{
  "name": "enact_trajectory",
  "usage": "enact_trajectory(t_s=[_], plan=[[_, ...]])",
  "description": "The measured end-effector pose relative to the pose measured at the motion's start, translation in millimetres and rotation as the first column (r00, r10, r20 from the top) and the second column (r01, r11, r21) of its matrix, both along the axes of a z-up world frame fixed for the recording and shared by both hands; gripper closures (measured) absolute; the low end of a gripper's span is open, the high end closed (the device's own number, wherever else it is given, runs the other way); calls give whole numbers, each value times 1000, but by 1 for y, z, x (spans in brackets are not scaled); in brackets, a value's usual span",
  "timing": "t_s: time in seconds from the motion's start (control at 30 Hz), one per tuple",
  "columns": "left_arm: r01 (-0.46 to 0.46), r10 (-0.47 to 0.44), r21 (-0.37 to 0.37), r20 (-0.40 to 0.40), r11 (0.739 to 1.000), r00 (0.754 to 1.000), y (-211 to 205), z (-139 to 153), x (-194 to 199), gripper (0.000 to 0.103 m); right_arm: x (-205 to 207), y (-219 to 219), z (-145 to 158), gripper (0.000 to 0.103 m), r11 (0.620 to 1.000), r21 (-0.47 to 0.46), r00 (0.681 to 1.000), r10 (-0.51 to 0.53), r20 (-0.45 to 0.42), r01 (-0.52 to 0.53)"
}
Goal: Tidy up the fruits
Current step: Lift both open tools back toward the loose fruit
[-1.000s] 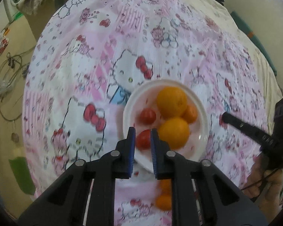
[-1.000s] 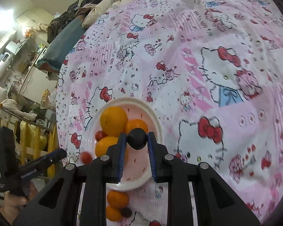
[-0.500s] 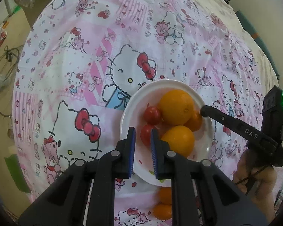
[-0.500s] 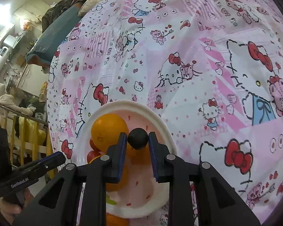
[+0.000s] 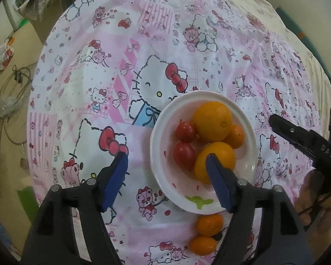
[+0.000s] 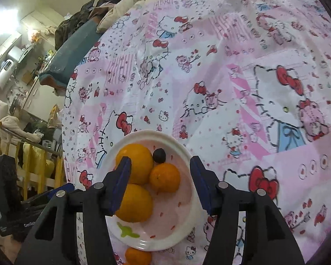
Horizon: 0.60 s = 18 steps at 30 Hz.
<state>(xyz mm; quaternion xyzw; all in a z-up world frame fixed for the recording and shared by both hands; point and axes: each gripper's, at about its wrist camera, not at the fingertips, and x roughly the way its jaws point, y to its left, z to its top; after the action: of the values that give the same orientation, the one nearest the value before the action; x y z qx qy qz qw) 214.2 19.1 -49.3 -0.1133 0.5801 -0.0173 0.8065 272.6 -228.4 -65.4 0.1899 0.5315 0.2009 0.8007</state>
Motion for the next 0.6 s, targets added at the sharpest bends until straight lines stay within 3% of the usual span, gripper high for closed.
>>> enact_trajectory(t_s=[0.07,0.2,0.3,0.6], plan=[[-1,1,12,2,1000,1000,0,1,-2,25,-4,-4,2,44,1000,4,1000,-16,-5,16],[3,-3,4,5,1000,1000,-3,3,-10,24,-14,-10,10,43,999,-3,999,-38,-1,38],[11,-11,13,21,1000,1000,-6,8,-18,24,-24,-13,18,33,999,-16,999,-47,17,47],[20,-26,58,105,998,994,-7,28,-40,24,-57,-19,31,21,998,-21,997,-66,37,67]])
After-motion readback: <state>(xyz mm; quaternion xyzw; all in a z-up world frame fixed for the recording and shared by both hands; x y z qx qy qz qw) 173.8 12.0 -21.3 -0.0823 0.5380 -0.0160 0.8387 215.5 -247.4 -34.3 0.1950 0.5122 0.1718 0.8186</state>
